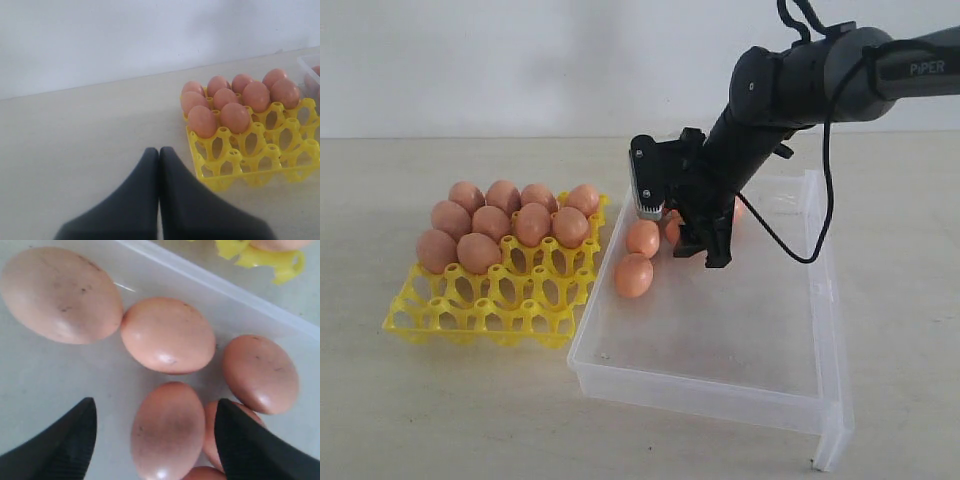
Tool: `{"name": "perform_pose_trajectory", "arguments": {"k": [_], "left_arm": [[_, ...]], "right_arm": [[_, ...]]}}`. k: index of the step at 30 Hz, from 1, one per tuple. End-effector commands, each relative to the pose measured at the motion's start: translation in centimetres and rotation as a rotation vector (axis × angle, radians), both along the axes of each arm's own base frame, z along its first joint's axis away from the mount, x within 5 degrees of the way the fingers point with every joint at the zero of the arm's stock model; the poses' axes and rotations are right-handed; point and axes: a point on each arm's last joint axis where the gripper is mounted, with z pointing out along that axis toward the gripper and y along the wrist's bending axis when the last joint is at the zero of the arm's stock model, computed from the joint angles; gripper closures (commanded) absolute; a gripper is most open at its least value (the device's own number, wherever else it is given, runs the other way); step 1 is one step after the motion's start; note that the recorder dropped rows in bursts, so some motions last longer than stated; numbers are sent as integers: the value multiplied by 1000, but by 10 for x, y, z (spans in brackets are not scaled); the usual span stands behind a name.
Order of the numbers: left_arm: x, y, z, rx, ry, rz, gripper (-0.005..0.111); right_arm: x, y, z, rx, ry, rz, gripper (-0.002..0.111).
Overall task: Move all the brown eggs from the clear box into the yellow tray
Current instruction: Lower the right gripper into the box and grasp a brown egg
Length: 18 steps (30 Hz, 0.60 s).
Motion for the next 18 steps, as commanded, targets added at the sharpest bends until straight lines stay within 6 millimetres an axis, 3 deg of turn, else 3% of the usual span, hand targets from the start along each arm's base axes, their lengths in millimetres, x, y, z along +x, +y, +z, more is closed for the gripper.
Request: {"name": "perform_pose_trajectory", "arguments": {"k": [1, 7, 13, 18], "left_arm": [[0, 0, -1, -12, -1, -1, 111], [0, 0, -1, -12, -1, -1, 111], [0, 0, -1, -12, -1, -1, 111], [0, 0, -1, -12, 0, -1, 111]], "right_arm": [[4, 0, 1, 16, -32, -25, 44], [6, -1, -14, -7, -6, -30, 44], [9, -5, -24, -15, 32, -172, 44], [12, -2, -26, 83, 61, -339, 44]]}}
